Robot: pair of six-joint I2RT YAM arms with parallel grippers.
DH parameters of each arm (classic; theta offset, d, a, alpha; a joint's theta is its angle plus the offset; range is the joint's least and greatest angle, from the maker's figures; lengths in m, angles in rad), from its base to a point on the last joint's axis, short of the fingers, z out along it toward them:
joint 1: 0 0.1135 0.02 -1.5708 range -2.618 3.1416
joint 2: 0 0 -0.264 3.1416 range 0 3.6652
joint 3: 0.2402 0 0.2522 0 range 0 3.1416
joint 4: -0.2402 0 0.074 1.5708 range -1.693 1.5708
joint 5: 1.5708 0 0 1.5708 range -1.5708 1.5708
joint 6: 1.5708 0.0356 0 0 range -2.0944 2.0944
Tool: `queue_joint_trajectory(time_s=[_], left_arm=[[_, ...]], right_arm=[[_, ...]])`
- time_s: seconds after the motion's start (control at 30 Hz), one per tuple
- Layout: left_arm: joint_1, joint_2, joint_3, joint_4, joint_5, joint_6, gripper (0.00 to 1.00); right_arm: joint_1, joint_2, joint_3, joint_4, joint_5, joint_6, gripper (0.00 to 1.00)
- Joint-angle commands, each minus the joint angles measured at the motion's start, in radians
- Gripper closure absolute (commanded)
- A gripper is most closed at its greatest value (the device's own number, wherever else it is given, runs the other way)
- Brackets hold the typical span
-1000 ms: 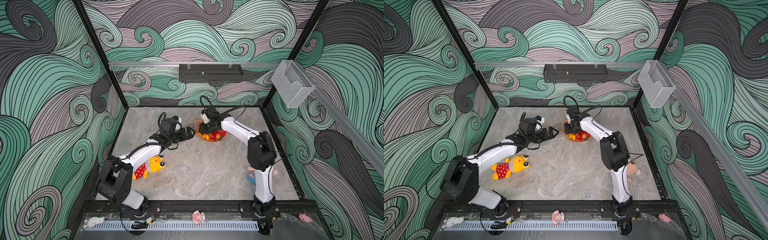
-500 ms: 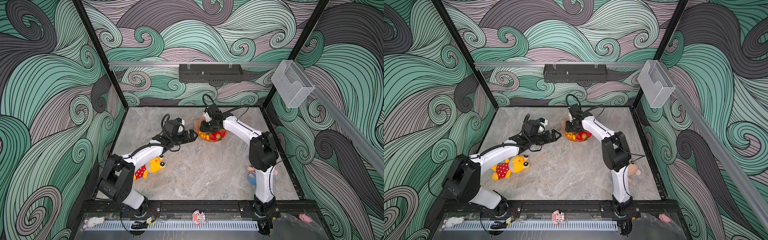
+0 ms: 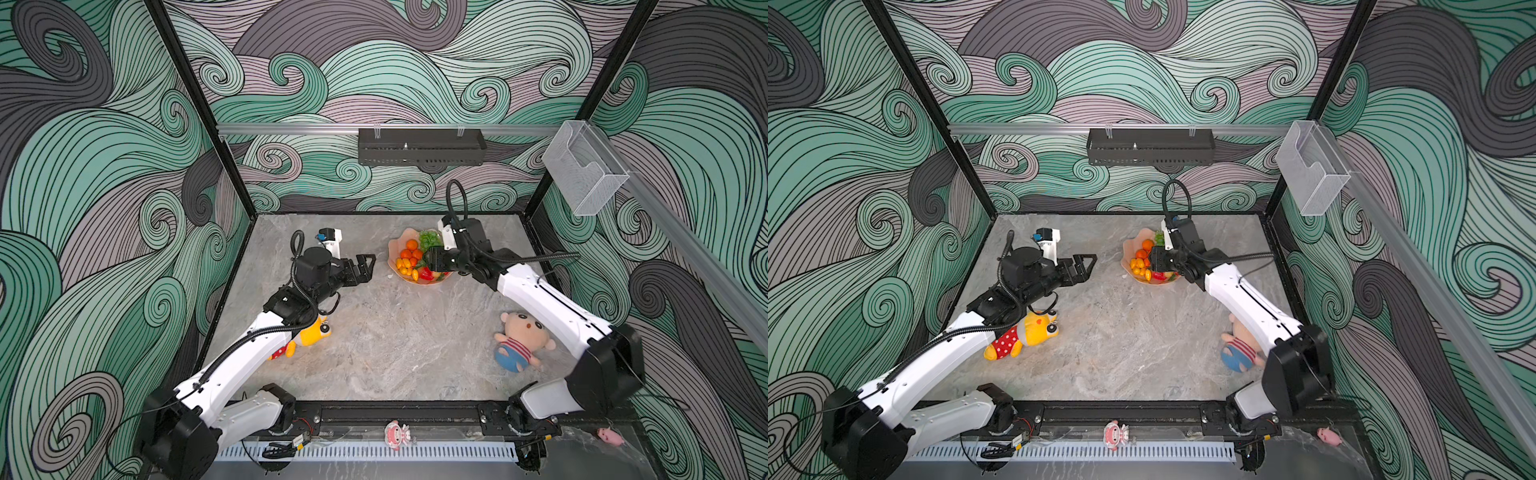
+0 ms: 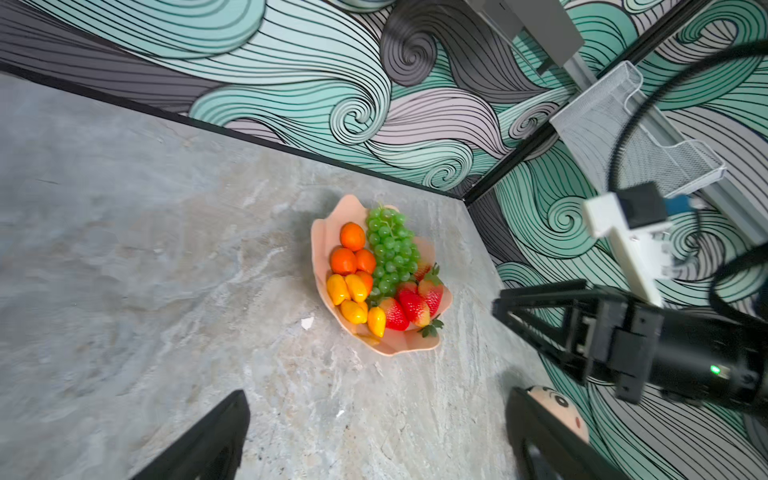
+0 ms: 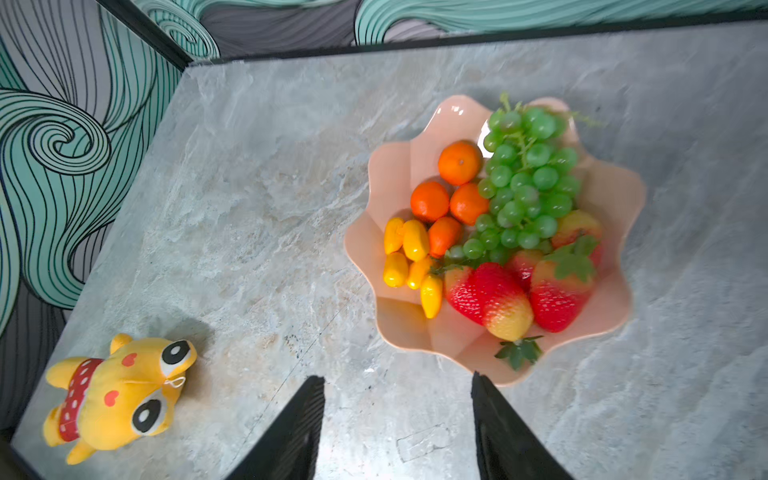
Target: Place and organize the fake fruits in the fruit bowl
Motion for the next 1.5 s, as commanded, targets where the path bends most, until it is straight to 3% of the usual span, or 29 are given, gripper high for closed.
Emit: queue_joint_trajectory(time_s=[0.0,0.17,0.27,0.4,0.6,1.03,1.27,1.47], left_arm=[[-0.001,-0.085,-0.067,-0.045,-0.181,0.055,0.01],[0.003,-0.219,-0.228,0.094,-0.327,0.224,0.01],[0.014,-0.259,-0.298,0.170,-0.435,0.344,0.01],[0.091,-0.251,-0.314,0.173,-0.479,0.412,0.01],[0.240,-0.224,-0.357,0.184,-0.479,0.441,0.01],[0.458,0.019,-0.396,0.317,-0.321,0.425,0.01],[0.508,0.152,-0.430,0.480,-0.261,0.423,0.02],[0.512,0.260,-0.421,0.618,-0.188,0.480,0.01]], right_arm=[[-0.011,-0.093,-0.111,0.115,0.143,-0.012,0.32],[-0.024,-0.169,-0.175,0.062,0.382,0.011,0.01],[-0.033,-0.171,-0.205,0.065,0.476,-0.042,0.01],[-0.063,-0.197,-0.284,0.153,0.573,-0.098,0.01],[-0.143,-0.273,-0.495,0.450,0.561,-0.197,0.01],[-0.343,-0.177,-0.673,0.748,0.359,-0.310,0.01],[-0.425,-0.082,-0.694,0.892,0.219,-0.284,0.01],[-0.447,0.009,-0.709,0.991,0.210,-0.293,0.01]])
